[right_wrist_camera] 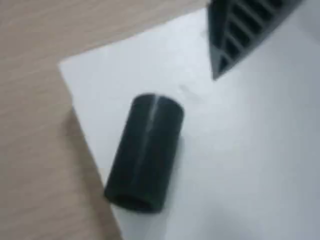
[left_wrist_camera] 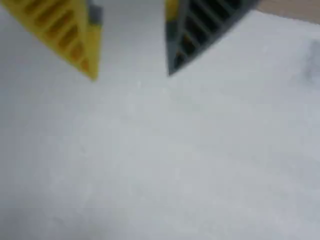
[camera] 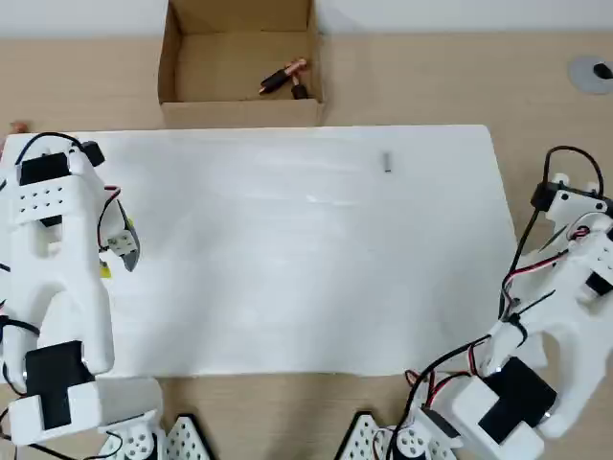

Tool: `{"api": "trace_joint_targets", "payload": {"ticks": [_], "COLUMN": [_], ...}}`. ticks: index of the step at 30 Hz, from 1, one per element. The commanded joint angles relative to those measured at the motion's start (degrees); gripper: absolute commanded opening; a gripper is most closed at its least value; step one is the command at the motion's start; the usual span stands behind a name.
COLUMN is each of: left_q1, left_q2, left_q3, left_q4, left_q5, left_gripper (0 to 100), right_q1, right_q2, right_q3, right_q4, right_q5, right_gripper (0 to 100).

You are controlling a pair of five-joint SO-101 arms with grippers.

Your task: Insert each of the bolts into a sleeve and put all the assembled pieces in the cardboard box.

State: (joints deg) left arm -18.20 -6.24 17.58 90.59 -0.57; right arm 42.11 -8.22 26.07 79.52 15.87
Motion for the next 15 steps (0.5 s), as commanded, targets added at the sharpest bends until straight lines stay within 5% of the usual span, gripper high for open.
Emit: {"api": "trace_joint_targets", "payload": {"ticks": [1,15], "left_q1": [0.88,0.79], "left_q2": [-4.09,-17.8], "left_q3": [-2.29,-2.2], "left_q4": [0.0,0.18], "left_q5": [0.09,-5.98], "left_gripper": [10,10], "right_q1": [1.01,1.01], "right_q2": [2.86,13.32], "right_q3": [-0.04,-0.48], "right_q4": [-1.49,-4.04], "right_q5": [0.88,0.79], "right_gripper": [28.3,28.1]}}
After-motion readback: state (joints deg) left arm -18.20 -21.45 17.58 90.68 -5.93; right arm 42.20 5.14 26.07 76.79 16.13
